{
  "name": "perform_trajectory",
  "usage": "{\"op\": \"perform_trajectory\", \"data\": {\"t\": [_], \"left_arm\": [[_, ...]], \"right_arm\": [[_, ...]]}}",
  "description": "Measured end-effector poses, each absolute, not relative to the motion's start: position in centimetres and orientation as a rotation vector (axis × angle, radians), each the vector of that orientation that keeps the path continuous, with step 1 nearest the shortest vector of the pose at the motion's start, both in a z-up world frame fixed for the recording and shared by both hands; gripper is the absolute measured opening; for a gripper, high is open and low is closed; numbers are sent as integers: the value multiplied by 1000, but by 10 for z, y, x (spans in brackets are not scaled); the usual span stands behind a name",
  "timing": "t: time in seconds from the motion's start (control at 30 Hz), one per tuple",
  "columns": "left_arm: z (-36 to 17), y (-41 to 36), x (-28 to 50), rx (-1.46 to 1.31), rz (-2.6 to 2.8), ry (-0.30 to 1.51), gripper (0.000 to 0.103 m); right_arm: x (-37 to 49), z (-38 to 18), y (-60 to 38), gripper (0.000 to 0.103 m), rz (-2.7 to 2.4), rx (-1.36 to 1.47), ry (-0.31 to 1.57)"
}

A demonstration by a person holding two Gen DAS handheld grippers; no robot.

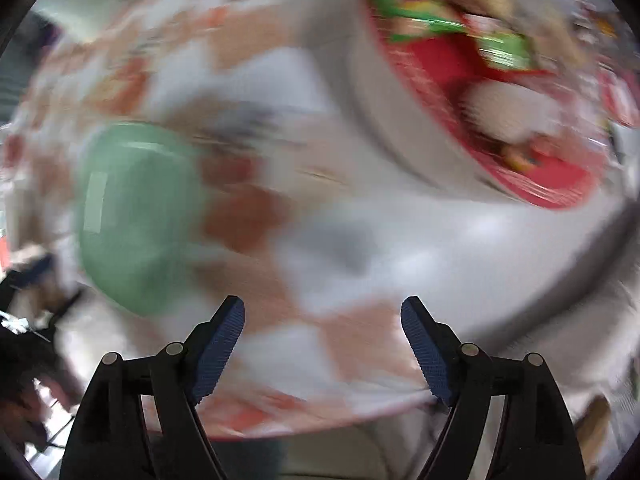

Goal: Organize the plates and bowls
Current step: 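Reach the right tool to the mint-green square plate near the snack tray, then close the right tool on the green plate rim and lift it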

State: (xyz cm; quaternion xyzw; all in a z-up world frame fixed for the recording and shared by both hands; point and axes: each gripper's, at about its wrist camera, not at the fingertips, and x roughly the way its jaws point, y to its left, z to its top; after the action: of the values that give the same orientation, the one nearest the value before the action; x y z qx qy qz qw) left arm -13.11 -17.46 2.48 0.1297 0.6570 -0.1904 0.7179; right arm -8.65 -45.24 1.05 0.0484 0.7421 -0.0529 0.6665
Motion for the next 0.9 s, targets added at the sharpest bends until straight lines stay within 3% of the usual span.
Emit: {"op": "perform_trajectory", "data": {"t": [0.1,0.27,0.4,0.63,0.77,0.8,0.87,0.9], "left_arm": [[25,-179,-125,302,-412,1437,81],[27,-190,-114,333,-415,1396,81],[16,-203,-104,401,-407,1392,81],[0,-218,-86,444,-387,1393,81],[-14,-222,-78,451,-380,1440,81],[-14,-223,-76,427,-387,1441,81],[-16,-220,-75,390,-398,1456,77],[-16,-219,-75,373,-408,1464,75]], "right_arm": [[-115,10,-484,82,-251,146,1717],[-149,16,-474,81,-193,453,1690],[-113,14,-427,81,-121,521,1604],[-48,-6,-370,81,-122,404,1569],[-38,-20,-370,52,-147,391,1629],[-37,-19,-369,51,-152,376,1621],[-37,-18,-364,34,-115,350,1616],[-36,-17,-359,30,-94,339,1620]]}}
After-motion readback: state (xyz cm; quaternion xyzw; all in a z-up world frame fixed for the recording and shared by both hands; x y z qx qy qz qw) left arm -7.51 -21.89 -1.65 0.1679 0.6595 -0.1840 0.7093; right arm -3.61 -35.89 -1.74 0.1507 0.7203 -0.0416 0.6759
